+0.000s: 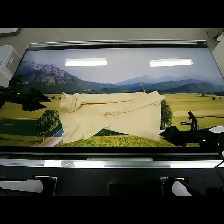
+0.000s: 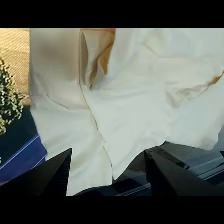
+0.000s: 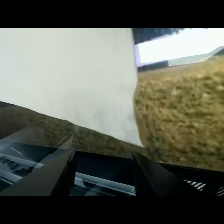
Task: Fold the clothes and pants, and hang the long-sleeved shirts on hangers.
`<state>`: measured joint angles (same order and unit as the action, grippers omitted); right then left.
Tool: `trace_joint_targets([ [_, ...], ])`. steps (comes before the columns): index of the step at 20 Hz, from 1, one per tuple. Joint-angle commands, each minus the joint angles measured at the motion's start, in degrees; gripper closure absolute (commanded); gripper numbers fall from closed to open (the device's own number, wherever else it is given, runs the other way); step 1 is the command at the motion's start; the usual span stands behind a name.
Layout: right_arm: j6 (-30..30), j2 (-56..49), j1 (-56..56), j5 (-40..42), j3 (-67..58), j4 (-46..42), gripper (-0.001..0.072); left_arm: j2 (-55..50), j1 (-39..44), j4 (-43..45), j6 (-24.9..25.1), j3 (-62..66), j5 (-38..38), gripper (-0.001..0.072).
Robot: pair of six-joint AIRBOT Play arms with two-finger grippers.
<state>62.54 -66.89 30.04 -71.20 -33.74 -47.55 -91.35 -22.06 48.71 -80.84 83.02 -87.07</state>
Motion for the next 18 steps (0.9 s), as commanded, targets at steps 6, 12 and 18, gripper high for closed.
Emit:
trace_joint_targets([
  [6,0.07,-6.36,0.0,2.43,-0.04,0.37,0.0286,0.04,0.22,-1.66,-0.13,-0.02,0.07,0.0167],
  [12,0.33,-6.82,-0.02,5.2,-0.04,0.76,0.0287,0.04,0.76,-2.62,0.07,-0.02,0.24,0.0168],
  [18,0.59,-7.61,-0.02,4.57,0.9,2.78,0.0288,0.02,0.72,-2.84,-0.17,-0.02,2.67,0.0169],
])
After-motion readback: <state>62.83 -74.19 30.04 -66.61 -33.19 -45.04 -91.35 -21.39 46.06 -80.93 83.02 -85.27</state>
